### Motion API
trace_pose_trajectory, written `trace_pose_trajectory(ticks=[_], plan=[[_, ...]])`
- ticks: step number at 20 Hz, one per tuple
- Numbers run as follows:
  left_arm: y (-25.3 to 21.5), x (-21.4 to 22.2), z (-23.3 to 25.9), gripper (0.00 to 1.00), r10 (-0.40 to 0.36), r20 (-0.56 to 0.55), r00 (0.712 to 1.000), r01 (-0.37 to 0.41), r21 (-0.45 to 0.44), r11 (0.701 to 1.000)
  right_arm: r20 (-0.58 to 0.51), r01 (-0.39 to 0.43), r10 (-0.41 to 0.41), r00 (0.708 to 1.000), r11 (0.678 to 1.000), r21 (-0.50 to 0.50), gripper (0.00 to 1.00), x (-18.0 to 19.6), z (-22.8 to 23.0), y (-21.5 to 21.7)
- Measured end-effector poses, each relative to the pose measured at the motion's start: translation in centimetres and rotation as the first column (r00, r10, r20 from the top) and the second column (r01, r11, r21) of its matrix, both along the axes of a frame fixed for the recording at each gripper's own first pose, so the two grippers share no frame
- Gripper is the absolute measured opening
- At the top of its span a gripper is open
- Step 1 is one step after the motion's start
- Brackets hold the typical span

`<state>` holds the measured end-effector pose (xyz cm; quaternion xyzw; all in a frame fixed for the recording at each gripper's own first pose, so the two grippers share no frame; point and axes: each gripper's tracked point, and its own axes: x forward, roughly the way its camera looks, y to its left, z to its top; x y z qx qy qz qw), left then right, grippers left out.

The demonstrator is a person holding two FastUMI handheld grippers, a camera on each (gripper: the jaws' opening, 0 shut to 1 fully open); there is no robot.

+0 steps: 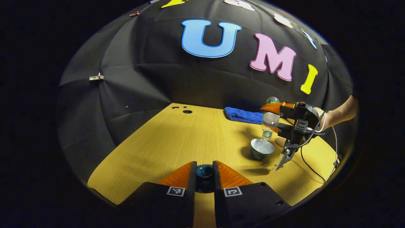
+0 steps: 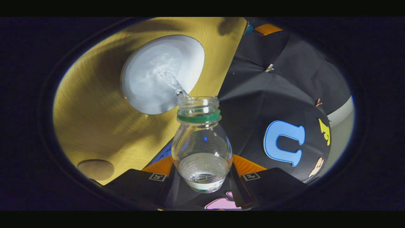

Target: Open the teacup lid with one hand, grasp the water bottle and pour water into the teacup with the other hand; after pouring, place the water bottle on the coaster and then close the teacup lid.

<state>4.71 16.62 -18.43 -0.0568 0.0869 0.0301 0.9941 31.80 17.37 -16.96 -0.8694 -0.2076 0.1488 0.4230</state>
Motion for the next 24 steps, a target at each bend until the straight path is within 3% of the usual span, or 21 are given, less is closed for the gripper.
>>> trace_pose_trajectory(ticks=[14, 15, 24], plan=[[-1.4, -0.6, 0.9, 0.33, -0.018, 0.015, 1.000, 0.017, 0.037, 0.999, 0.013, -0.016, 0.017, 1.000, 0.998, -0.052, 0.71, -0.5, 0.6, 0.2], [-1.5, -0.7, 0.9, 0.29, -0.016, 0.015, 1.000, 0.015, 0.039, 0.999, 0.012, -0.013, 0.014, 1.000, 0.999, -0.051, 0.71, -0.5, 0.6, 0.2], [-1.5, -1.3, 1.0, 0.30, 0.013, 0.012, 1.000, -0.013, 0.029, 0.999, -0.013, 0.025, -0.026, 1.000, 0.999, -0.030, 0.71, -0.3, 0.2, -0.2]])
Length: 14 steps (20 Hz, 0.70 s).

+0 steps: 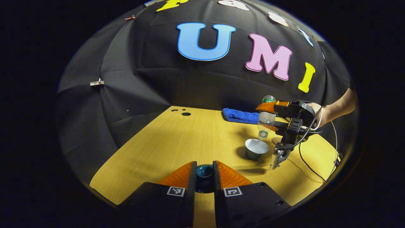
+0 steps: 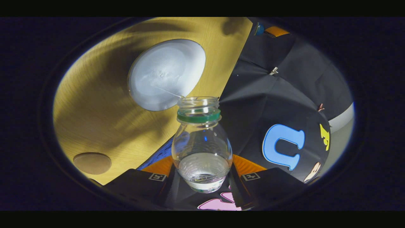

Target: Open the teacup lid with one hand, grasp the water bottle and pour water into the teacup with the other hand; after pouring, place the water bottle on the coaster and then close the teacup lid.

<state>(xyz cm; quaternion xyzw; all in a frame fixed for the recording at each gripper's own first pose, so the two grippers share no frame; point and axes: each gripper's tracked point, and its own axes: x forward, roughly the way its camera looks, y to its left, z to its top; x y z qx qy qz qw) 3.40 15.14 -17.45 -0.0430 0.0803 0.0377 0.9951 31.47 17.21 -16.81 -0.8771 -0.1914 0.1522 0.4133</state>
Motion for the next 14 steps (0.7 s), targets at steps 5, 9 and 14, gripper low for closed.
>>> trace_pose_trajectory(ticks=[5, 9, 14], plan=[[-0.4, -0.1, 0.9, 0.33, 0.010, 0.005, 1.000, -0.010, -0.001, 1.000, -0.093, 0.153, -0.137, 0.986, 0.968, 0.197, 0.71, -0.5, 0.8, -1.4], [-1.0, -0.1, 1.8, 0.30, 0.017, 0.012, 1.000, -0.017, 0.005, 1.000, -0.265, 0.331, -0.238, 0.935, 0.852, 0.404, 0.71, -1.3, 0.8, -3.0], [-3.2, 0.0, 4.2, 0.30, 0.005, 0.044, 0.999, -0.004, -0.018, 1.000, -0.530, 0.586, -0.272, 0.803, 0.521, 0.620, 0.72, -2.8, 2.9, -6.1]])
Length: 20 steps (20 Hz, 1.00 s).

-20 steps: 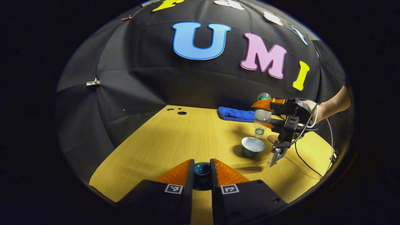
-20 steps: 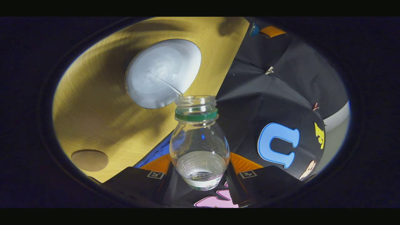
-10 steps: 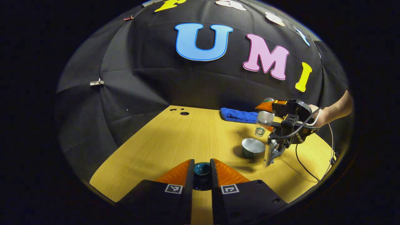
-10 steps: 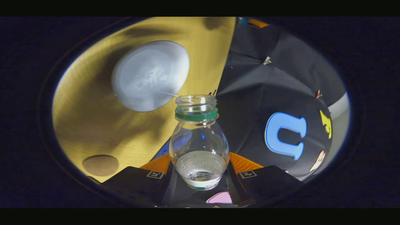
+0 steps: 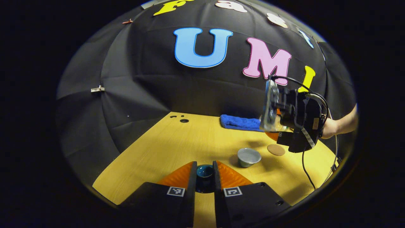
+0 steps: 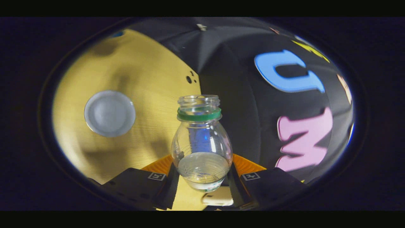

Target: Open the teacup lid with one hand, grasp the water bottle and pour water into the teacup with the other hand; after pouring, place the water bottle on the coaster and then close the teacup lid.

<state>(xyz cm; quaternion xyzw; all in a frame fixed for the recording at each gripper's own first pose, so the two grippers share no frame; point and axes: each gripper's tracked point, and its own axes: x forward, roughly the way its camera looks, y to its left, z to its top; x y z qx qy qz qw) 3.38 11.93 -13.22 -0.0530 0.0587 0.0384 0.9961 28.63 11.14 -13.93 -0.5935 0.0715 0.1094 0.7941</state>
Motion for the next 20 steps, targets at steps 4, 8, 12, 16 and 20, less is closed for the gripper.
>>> trace_pose_trajectory(ticks=[4, 8, 12, 16, 20], plan=[[-2.3, 0.5, 1.4, 0.29, -0.026, 0.027, 0.999, 0.027, -0.012, 1.000, -0.111, 0.154, -0.121, 0.986, 0.916, 0.370, 0.71, 0.1, 2.9, -2.2], [-4.0, 0.8, 1.0, 0.30, -0.029, 0.029, 0.999, 0.030, -0.049, 0.998, -0.203, 0.205, -0.083, 0.976, 0.671, 0.712, 0.72, 0.3, 5.4, -3.9], [-5.0, 1.4, 0.0, 0.33, -0.018, 0.018, 1.000, 0.019, -0.094, 0.995, -0.188, 0.212, -0.098, 0.977, 0.510, 0.834, 0.72, 1.2, 4.3, -6.0], [-5.5, 2.3, -1.4, 0.30, -0.016, -0.004, 1.000, 0.016, -0.087, 0.996, -0.201, 0.213, -0.070, 0.977, 0.372, 0.904, 0.72, 2.5, 1.7, -6.7], [-5.6, 3.3, -2.8, 0.30, 0.005, -0.016, 1.000, -0.007, -0.079, 0.997, -0.153, 0.163, -0.056, 0.987, 0.360, 0.918, 0.74, 3.8, 0.3, -7.0]])
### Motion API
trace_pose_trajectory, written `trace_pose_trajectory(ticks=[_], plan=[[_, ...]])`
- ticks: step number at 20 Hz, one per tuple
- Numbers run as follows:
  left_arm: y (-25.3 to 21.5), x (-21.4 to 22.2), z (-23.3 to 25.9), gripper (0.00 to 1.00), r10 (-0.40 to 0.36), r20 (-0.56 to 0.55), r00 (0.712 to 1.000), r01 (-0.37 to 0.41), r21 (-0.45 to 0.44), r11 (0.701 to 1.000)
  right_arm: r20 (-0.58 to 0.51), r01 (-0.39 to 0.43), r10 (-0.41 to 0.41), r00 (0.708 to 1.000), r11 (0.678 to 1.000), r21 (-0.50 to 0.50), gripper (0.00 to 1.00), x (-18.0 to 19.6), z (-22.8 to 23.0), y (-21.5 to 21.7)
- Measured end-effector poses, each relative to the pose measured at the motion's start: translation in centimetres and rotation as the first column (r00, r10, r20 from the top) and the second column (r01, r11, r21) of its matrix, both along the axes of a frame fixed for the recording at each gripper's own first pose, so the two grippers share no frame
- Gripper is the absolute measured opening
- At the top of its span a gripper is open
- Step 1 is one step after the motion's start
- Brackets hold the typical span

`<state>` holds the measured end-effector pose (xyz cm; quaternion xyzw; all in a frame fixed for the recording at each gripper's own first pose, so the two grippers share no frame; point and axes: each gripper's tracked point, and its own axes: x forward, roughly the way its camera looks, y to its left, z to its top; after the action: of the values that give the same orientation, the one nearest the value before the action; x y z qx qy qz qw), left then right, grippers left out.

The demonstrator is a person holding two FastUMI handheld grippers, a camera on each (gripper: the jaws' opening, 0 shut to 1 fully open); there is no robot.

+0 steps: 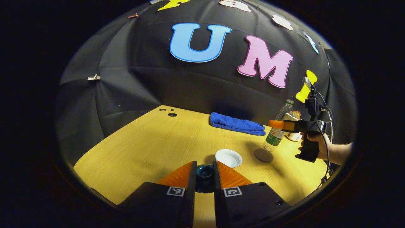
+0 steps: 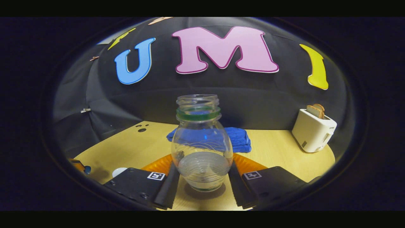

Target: Open the teacup lid with one hand, grasp the water bottle and pour water into the teacup with the other hand; after pouring, place the water bottle on the coaster and then close the teacup lid.

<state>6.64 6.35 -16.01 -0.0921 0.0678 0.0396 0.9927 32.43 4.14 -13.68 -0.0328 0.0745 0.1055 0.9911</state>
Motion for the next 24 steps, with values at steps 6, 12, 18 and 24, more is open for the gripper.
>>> trace_pose_trajectory(ticks=[6, 12, 18, 24], plan=[[1.1, 0.9, -0.2, 0.34, 0.064, 0.003, 0.998, -0.064, -0.007, 0.998, -0.018, 0.010, -0.011, 1.000, 0.999, -0.053, 0.77, 0.2, -3.1, 0.0], [1.0, 1.0, -0.3, 0.30, 0.068, -0.002, 0.998, -0.068, -0.013, 0.998, -0.037, -0.002, 0.000, 0.999, 0.999, -0.049, 0.90, -0.3, -3.8, -0.2], [0.0, 2.8, 0.9, 0.30, 0.052, 0.036, 0.998, -0.053, 0.020, 0.998, -0.016, 0.000, -0.001, 1.000, 0.996, -0.085, 1.00, -1.9, -3.9, -0.3], [-1.7, 6.0, 1.6, 0.33, 0.018, 0.068, 0.998, -0.019, 0.018, 1.000, 0.004, 0.002, -0.002, 1.000, 0.986, -0.167, 1.00, -5.7, -5.1, -0.9]])
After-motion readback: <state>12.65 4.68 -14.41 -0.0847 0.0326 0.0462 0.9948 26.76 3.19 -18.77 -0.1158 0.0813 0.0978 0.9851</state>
